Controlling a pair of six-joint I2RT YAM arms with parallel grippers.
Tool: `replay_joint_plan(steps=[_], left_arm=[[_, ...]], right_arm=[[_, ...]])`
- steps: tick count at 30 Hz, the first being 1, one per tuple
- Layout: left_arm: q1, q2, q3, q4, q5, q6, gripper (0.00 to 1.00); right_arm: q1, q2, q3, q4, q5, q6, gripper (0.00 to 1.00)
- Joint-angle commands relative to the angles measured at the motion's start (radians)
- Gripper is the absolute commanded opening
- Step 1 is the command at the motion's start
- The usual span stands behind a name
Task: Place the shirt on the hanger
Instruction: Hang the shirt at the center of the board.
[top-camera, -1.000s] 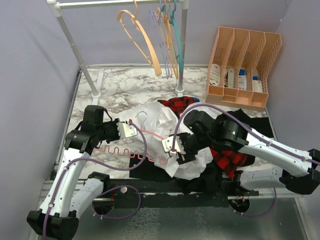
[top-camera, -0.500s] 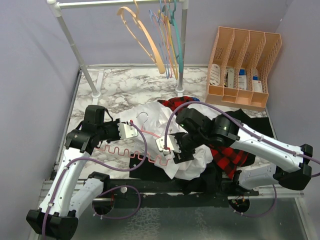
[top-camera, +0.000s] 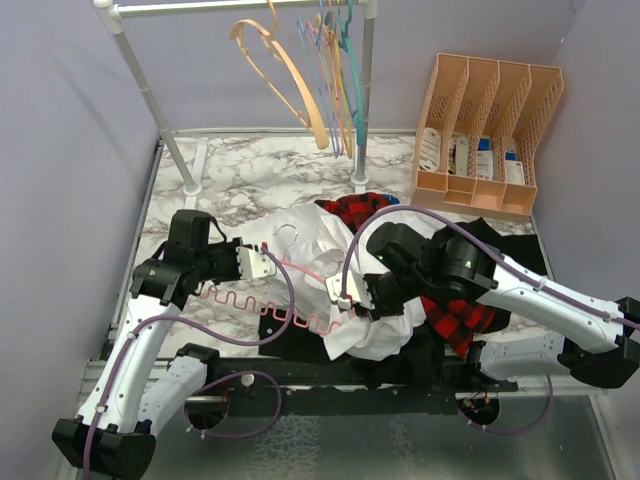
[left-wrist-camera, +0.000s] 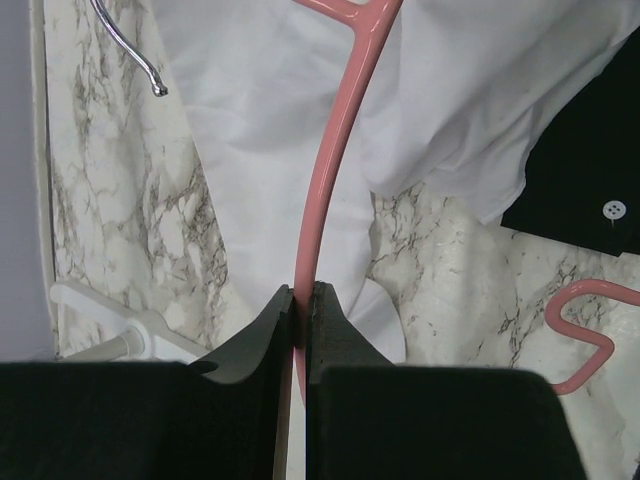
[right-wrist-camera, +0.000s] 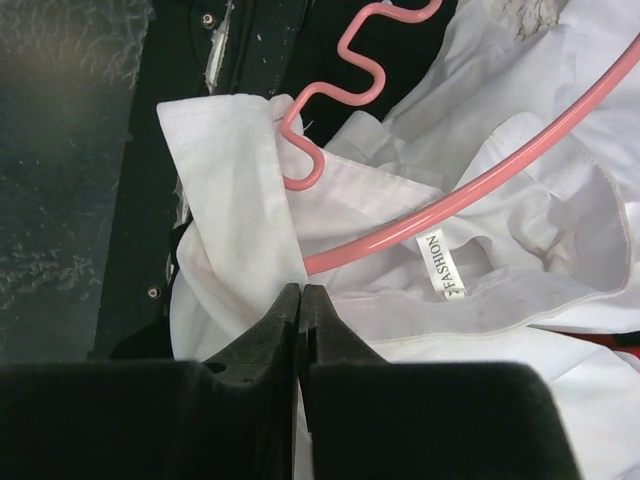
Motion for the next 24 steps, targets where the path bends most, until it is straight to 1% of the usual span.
replay_joint_plan(steps=[1,5,8,11,15,20,24], left_arm=[[-0.007,-0.002,0.048,0.098,-0.02,-0.019,0.0],[-0.006,0.006,0.082,0.233,-0.066,-0.085,0.0],[-0.007,0.02,0.118,0.3,-0.089,-0.108,0.0],[-0.007,0.034,0.141,0.305,-0.078,-0.105,0.0],[-0.006,0.032,0.113,0.301,-0.083,-0.059,0.0],[-0.008,0.022,0.093,0.273,-0.108,-0.008,0.0],[-0.008,0.005,0.085,0.272,-0.138,0.028,0.0]], right_arm=[[0.006,0.001,0.005,-0.003,-0.009,0.016,0.01],[0.007,-0.011,0.043,-0.015,-0.001,0.013,0.01],[0.007,-0.015,0.085,-0.022,0.016,0.007,0.01],[0.006,-0.013,0.119,-0.001,0.034,-0.018,0.01],[0.006,0.0,0.162,0.024,0.053,-0.049,0.01],[0.007,0.019,0.207,0.0,0.077,-0.075,0.01],[0.007,0.004,0.197,-0.016,0.078,-0.074,0.01]])
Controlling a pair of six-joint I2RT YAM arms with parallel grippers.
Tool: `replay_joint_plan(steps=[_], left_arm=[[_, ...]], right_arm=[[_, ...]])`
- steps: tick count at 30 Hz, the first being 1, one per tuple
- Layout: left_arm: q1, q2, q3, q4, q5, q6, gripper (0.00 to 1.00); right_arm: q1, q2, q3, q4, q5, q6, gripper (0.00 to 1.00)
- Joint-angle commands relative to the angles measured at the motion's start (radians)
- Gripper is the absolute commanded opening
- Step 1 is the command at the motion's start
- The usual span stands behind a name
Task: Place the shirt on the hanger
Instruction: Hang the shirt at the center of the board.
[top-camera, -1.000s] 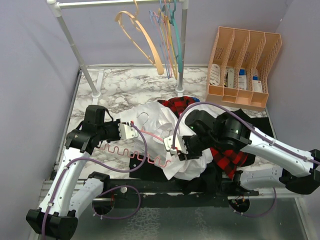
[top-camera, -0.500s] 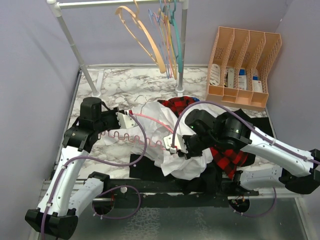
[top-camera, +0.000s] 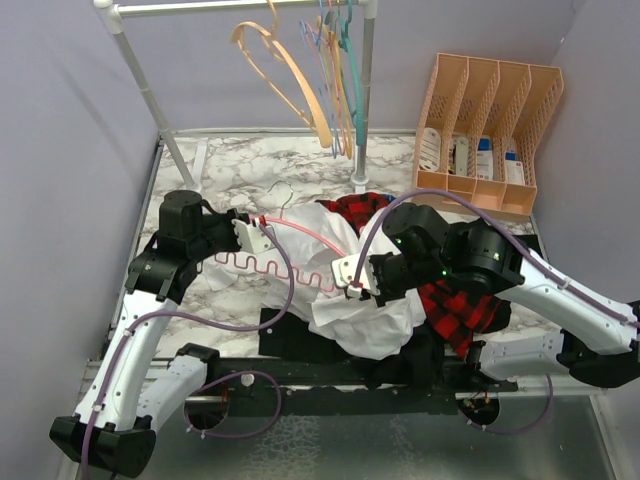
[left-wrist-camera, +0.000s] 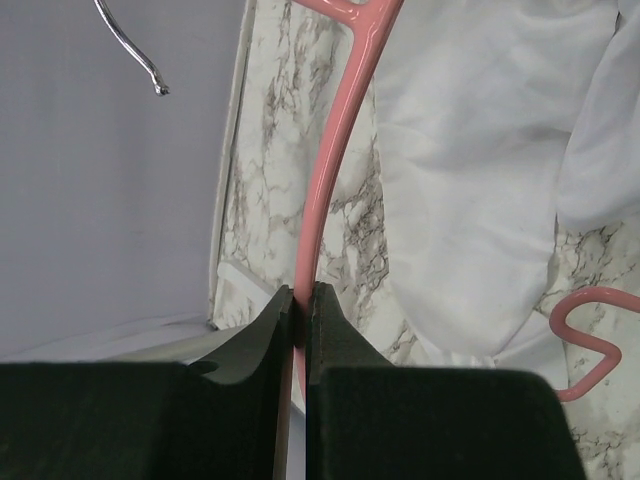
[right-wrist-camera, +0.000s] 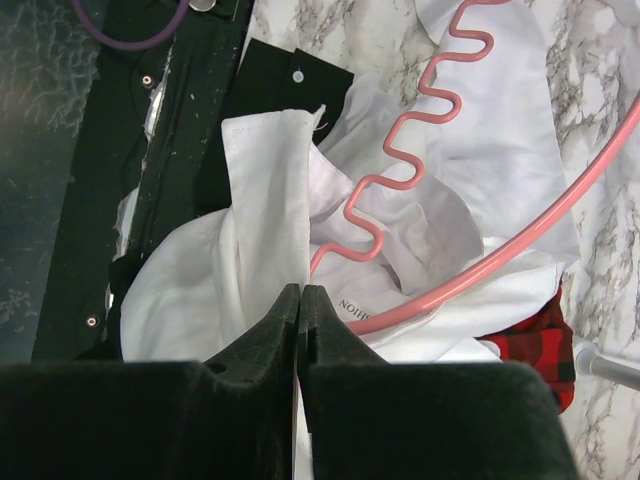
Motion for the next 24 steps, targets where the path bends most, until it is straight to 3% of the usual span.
replay_joint_plan(steps=[1,6,15,24], left_arm=[[-0.005,-0.033,-0.008,0.019,-0.041,0.059,0.0],[-0.005,-0.031,0.002,0.025,-0.046,0.079,0.0],[-0.005,-0.016,-0.021,0.145,0.096,-0.083,0.0],[-0.048,-0.01,-0.055,0.124,0.093,0.009,0.0]], right_arm=[[0.007,-0.014,0.003,-0.01,0.027,-0.017,0.01],[0.007,-0.046,-0.016,-0.008,0.035,-0.009,0.01],[0.007,0.027,0.048,0.089,0.026,-0.076,0.01],[0.007,0.19,0.244,0.206,0.021,-0.211,0.01]])
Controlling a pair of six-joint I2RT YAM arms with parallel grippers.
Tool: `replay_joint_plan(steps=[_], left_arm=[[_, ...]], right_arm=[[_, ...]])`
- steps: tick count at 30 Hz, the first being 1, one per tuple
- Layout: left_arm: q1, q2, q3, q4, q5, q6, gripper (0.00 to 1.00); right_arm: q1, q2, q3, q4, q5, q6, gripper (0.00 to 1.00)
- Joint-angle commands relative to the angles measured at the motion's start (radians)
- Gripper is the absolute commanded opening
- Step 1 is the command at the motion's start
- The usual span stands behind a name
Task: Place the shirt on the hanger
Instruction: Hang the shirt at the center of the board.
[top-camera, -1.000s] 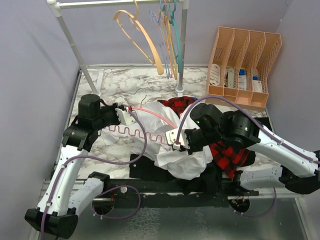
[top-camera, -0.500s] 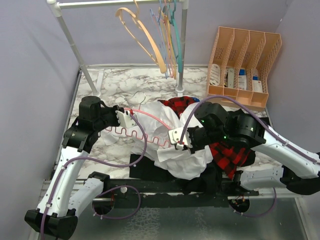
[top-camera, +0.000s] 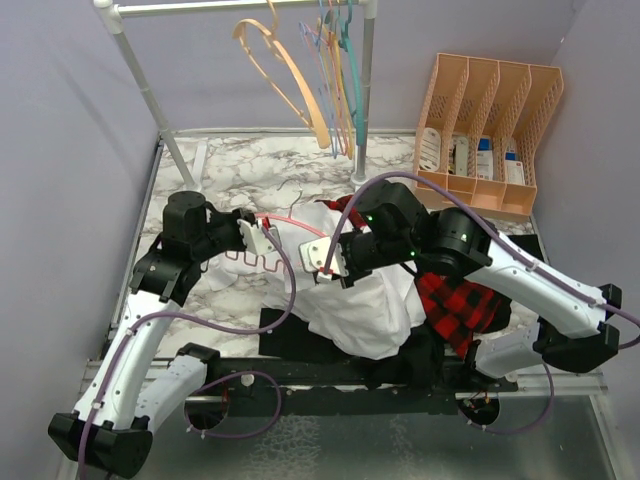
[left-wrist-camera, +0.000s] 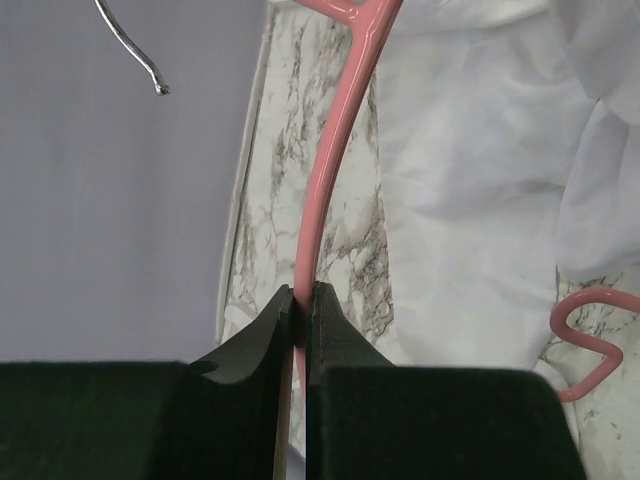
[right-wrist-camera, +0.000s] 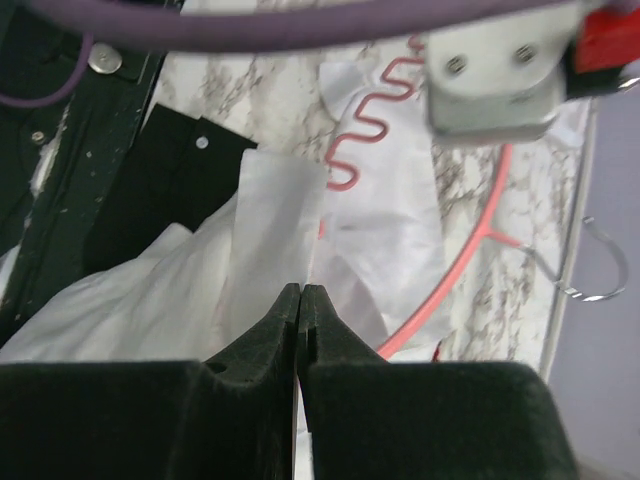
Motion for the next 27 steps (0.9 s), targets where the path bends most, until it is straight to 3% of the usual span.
replay_joint_plan(steps=[1,11,19,20,22,23,24,27], left_arm=[[-0.027,-0.005,-0.03,0.026,0.05,0.044,0.0],[-0.046,-0.019,-0.058,0.116,0.075,0.027,0.0],[-0.046,-0.016,-0.072,0.355,0.041,-0.149,0.0],[-0.047,-0.014,-0.076,0.369,0.035,-0.151,0.0],[-0.047,-0.012,-0.081,0.384,0.035,-0.16,0.0],[-0.046,-0.01,-0.083,0.388,0.036,-0.171,0.0],[-0.044,-0.011,-0.084,0.391,0.043,-0.184,0.0],[-0.037,-0.012,-0.094,0.394,0.062,-0.21,0.0]], right_arm=[[0.007,0.05,0.105,0.113,0.004,-0.108,0.01],[0.006,0.141,0.221,0.159,-0.043,-0.15,0.01],[0.006,0.102,-0.001,0.249,-0.102,-0.048,0.03],[0.006,0.087,-0.037,0.283,-0.103,-0.028,0.13],[0.007,0.064,-0.081,0.338,-0.104,0.017,0.49],[0.007,0.054,-0.09,0.349,-0.106,0.031,0.72],[0.007,0.042,-0.096,0.356,-0.095,0.041,0.82],[0.007,-0.028,-0.146,0.436,0.007,0.084,0.84]])
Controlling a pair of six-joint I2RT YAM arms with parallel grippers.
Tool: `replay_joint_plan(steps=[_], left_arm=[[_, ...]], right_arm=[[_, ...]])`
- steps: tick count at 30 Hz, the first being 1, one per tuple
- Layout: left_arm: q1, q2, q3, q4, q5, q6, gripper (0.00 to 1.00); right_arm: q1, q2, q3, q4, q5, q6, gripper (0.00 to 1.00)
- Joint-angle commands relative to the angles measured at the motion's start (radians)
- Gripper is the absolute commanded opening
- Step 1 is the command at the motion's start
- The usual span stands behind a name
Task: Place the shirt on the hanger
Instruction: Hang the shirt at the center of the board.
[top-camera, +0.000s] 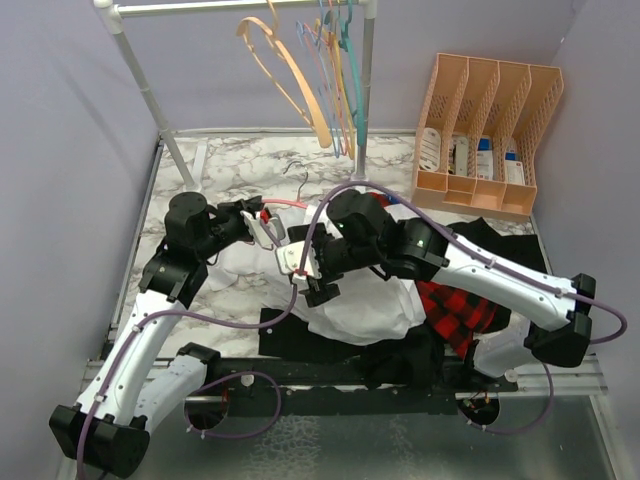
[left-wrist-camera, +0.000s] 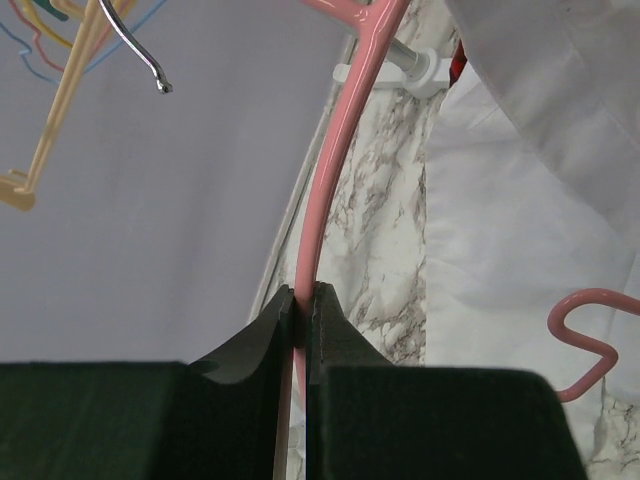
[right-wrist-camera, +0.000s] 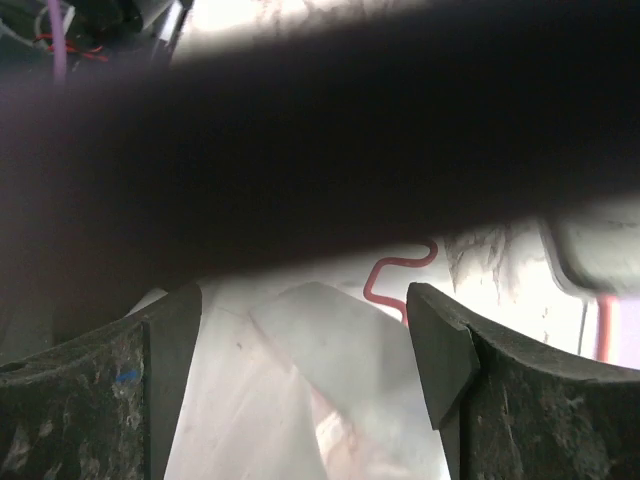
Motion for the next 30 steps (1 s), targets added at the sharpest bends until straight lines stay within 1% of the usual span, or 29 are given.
replay_joint_plan(steps=[1,3,7,9,11,13,14,16,18,20,21,22,26,28,30], left_arm=[[0.006,-0.015,-0.014,0.094,0.039,-0.085,0.0],[0.008,-0.018,-0.035,0.092,0.045,-0.084,0.0],[0.009,-0.024,-0.069,0.088,0.057,-0.086,0.0],[0.01,-0.029,-0.079,0.088,0.062,-0.09,0.0],[0.012,-0.035,-0.083,0.087,0.065,-0.094,0.0],[0.014,-0.04,-0.087,0.077,0.067,-0.093,0.0],[0.014,-0.043,-0.086,0.066,0.07,-0.089,0.0],[0.013,-0.048,-0.08,0.032,0.082,-0.068,0.0],[0.013,-0.05,-0.062,-0.03,0.101,-0.043,0.0],[0.013,-0.053,-0.041,-0.079,0.114,-0.027,0.0],[0.013,-0.055,-0.031,-0.104,0.123,-0.019,0.0],[0.012,-0.056,-0.022,-0.125,0.13,-0.012,0.0],[0.013,-0.064,-0.002,-0.168,0.145,-0.002,0.0],[0.012,-0.069,-0.002,-0.171,0.142,0.0,0.0],[0.012,-0.075,-0.004,-0.172,0.137,0.008,0.0]], right_arm=[[0.006,-0.162,-0.052,0.196,0.104,0.089,0.84],[0.007,-0.22,-0.063,0.231,0.128,0.102,0.84],[0.007,-0.303,-0.031,0.233,0.13,0.12,0.85],[0.007,-0.355,-0.047,0.23,0.188,0.088,0.85],[0.007,-0.415,-0.115,0.246,0.32,0.056,0.85],[0.006,-0.468,-0.205,0.24,0.432,0.033,0.79],[0.006,-0.5,-0.271,0.236,0.455,0.035,0.78],[0.007,-0.565,-0.369,0.27,0.449,0.05,0.78],[0.007,-0.605,-0.405,0.299,0.416,0.096,0.78],[0.007,-0.601,-0.386,0.292,0.41,0.128,0.73],[0.007,-0.588,-0.368,0.275,0.416,0.131,0.67],[0.007,-0.569,-0.354,0.259,0.423,0.127,0.64],[0.006,-0.52,-0.32,0.231,0.422,0.098,0.64],[0.006,-0.495,-0.293,0.204,0.401,0.12,0.63],[0.007,-0.47,-0.26,0.142,0.359,0.155,0.62]])
